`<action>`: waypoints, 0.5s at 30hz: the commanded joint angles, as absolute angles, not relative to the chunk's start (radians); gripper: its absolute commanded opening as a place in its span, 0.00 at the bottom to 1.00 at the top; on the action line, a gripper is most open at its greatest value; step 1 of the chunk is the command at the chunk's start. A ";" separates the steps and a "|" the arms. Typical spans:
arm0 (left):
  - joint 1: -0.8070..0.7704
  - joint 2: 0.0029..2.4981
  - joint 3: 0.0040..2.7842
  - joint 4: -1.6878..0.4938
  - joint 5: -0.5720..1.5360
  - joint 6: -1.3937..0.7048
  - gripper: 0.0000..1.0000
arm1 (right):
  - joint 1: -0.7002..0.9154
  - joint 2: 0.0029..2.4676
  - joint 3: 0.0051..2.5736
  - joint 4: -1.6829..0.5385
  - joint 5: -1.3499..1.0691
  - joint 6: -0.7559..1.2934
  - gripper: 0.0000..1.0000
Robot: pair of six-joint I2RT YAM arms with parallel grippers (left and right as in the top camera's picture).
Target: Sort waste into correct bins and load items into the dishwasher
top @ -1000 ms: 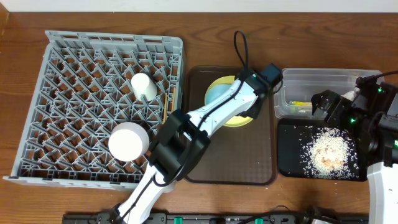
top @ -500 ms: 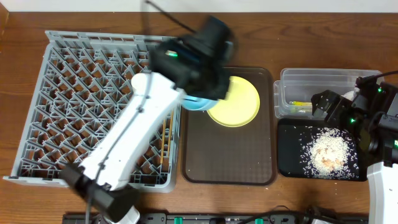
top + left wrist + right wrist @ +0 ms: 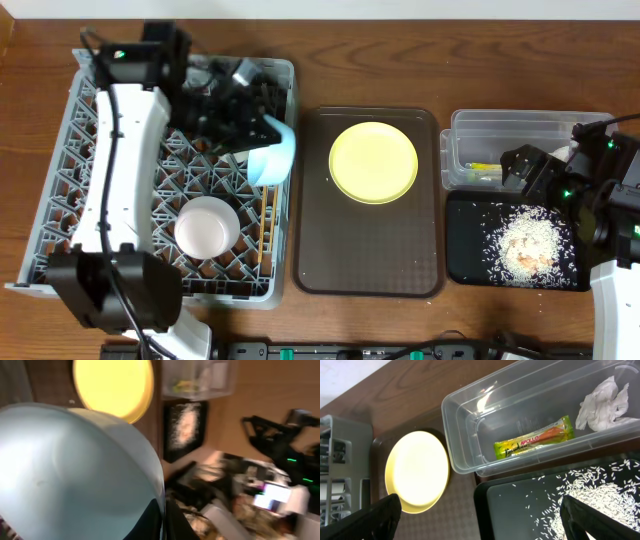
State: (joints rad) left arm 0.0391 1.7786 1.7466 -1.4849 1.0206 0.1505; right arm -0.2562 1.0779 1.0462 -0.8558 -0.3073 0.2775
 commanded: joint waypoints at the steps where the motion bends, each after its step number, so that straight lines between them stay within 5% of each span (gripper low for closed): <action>1: 0.117 1.784 1.620 -1.465 1.265 0.320 0.08 | -0.261 1.073 1.056 -0.857 -0.315 0.273 0.99; 15: 0.292 1.800 1.406 -1.285 1.343 0.316 0.08 | -0.261 1.073 1.056 -0.857 -0.315 0.273 0.99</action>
State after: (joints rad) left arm 0.2810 1.7870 1.4124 -1.2827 1.3262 0.2897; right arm -0.2562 1.0779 1.0462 -0.8558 -0.3073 0.2775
